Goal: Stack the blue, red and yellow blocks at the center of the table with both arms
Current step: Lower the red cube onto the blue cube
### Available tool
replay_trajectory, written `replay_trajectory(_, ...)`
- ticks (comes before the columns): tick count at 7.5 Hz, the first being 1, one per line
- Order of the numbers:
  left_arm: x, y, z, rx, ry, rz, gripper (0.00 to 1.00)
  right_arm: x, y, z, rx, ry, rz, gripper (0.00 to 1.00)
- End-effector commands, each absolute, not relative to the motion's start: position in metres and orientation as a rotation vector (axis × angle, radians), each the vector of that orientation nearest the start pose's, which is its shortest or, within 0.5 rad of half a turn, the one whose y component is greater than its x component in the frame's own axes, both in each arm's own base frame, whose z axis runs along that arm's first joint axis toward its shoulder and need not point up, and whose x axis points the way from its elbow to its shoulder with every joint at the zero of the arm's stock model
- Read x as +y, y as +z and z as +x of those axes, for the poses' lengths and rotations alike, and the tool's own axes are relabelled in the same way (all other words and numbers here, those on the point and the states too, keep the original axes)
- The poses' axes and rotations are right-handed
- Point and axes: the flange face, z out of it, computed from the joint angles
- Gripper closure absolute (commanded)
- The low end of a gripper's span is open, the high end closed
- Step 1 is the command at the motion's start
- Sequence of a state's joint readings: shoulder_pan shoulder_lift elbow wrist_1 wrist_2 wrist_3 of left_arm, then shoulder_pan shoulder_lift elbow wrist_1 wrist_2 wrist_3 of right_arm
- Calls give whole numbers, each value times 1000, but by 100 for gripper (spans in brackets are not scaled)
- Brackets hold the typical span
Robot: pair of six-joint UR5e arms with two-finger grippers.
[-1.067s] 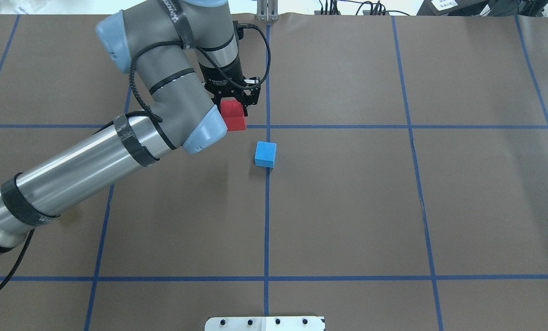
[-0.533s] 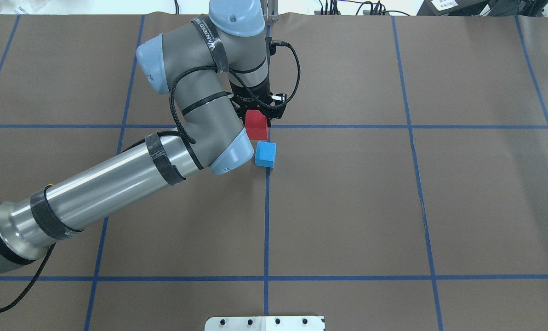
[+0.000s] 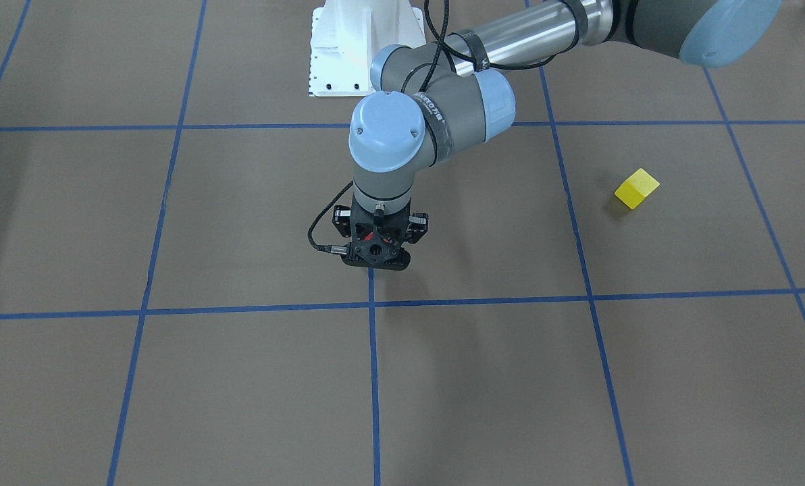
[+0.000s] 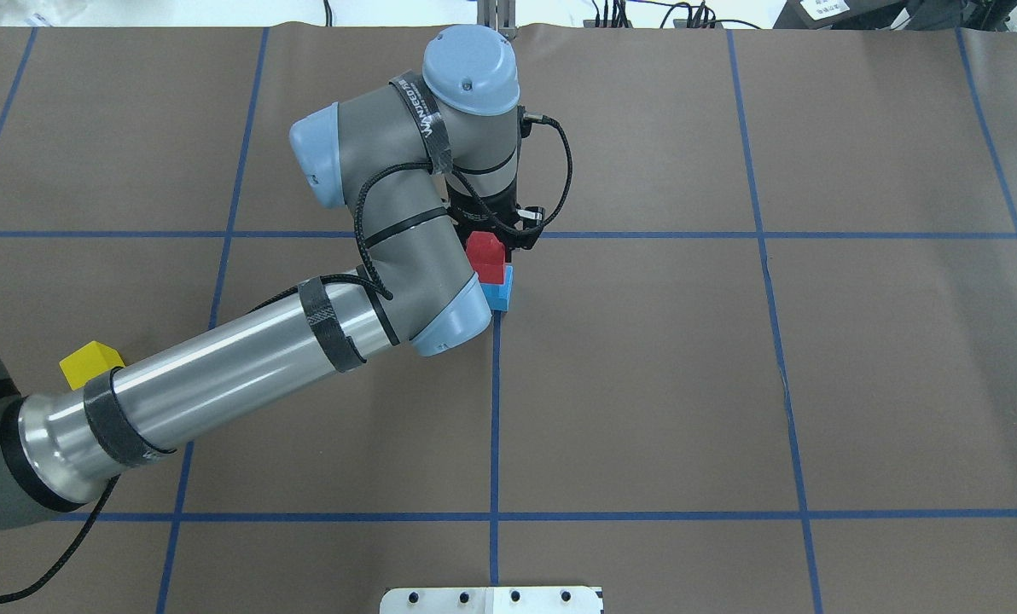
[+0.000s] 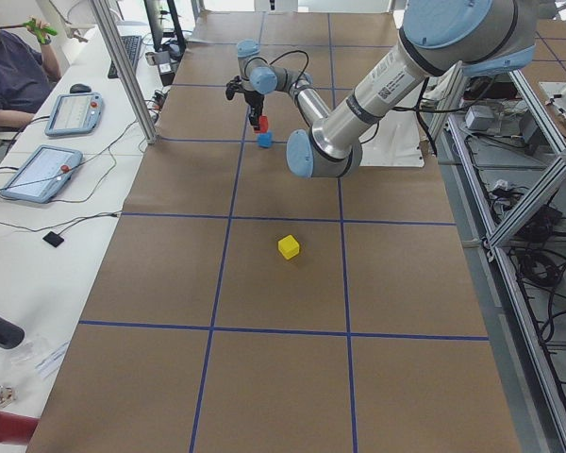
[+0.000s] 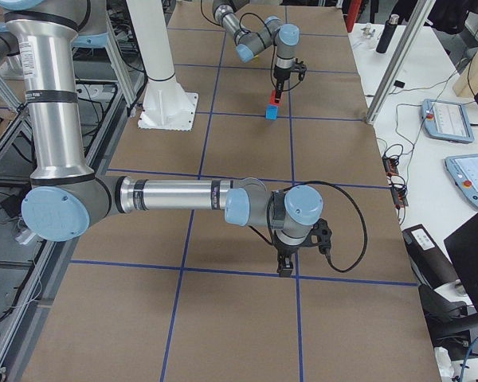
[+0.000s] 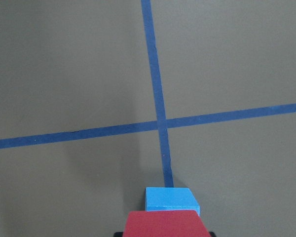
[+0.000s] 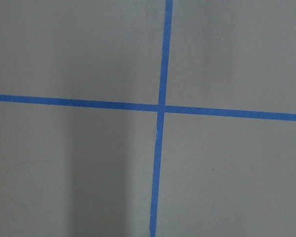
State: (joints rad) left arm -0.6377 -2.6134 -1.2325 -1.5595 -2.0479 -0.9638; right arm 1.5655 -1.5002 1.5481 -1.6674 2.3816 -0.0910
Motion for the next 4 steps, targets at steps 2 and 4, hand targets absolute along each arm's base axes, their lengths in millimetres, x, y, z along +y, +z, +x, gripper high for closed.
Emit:
replay_trajectory(2,-543,129,599,809,143,14,100,-518,641,58,-822,-70,-11,1)
replay_trajectory(4,-541,131,603,816,148,17,100,-518,641,57,-822,-70,-13,1)
